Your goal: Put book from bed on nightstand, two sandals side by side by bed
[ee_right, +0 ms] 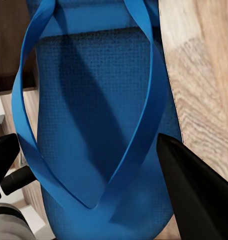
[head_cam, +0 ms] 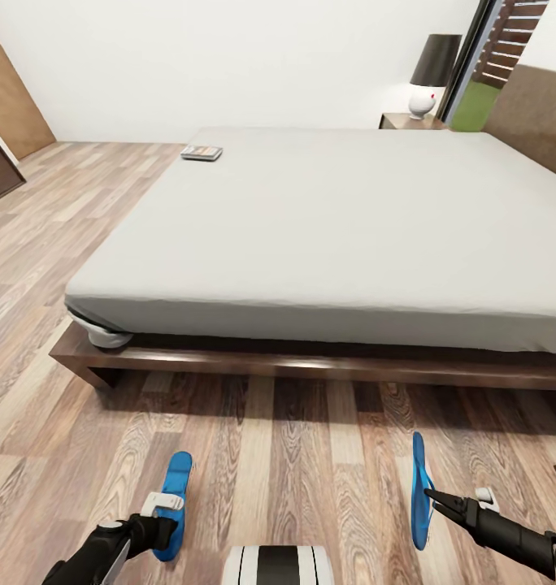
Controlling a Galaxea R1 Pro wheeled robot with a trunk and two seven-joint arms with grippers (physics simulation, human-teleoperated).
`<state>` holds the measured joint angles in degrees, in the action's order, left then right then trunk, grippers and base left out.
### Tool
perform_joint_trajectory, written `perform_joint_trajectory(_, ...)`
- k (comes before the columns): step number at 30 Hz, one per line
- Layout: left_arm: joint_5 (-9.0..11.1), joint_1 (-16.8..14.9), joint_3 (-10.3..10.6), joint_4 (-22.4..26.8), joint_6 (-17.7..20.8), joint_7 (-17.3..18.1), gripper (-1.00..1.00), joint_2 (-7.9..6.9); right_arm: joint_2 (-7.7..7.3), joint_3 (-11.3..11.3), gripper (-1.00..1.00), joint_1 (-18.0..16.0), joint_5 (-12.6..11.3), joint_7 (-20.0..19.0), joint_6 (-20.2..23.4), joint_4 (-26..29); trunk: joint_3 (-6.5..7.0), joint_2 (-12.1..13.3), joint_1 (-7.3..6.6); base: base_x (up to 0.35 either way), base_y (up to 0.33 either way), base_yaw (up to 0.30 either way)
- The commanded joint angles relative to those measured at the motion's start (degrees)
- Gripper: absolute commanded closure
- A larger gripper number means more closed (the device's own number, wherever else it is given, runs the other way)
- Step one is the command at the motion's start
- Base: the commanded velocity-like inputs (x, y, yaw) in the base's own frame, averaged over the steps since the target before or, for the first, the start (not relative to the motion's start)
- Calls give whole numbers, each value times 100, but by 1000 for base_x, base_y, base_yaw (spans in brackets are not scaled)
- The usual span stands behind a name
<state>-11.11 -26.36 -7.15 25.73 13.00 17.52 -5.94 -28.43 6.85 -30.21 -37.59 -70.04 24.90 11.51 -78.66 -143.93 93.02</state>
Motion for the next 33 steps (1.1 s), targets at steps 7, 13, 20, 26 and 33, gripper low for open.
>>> perform_joint_trajectory(7,-64,-1,-247,11,27,58,100,5,-5,45,100,-5,-64,-10,59,0,-4,-2,2,293,119,0)
perform_joint_trajectory(13,-66,-1,-260,11,27,58,100,5,-5,45,100,-5,-64,-10,59,0,-4,-2,2,286,154,0)
perform_joint_trajectory(20,-67,0,-260,11,27,47,100,5,-5,45,100,-3,-64,-10,59,0,-4,-2,2,258,189,0)
perform_joint_trajectory(26,-67,0,-260,11,27,42,100,-3,-5,45,100,-4,-64,-4,59,0,-4,-2,2,196,222,0)
perform_joint_trajectory(33,-67,-1,-261,11,27,41,100,-20,-5,43,100,-3,-64,-9,58,-5,-4,-2,2,21,272,0)
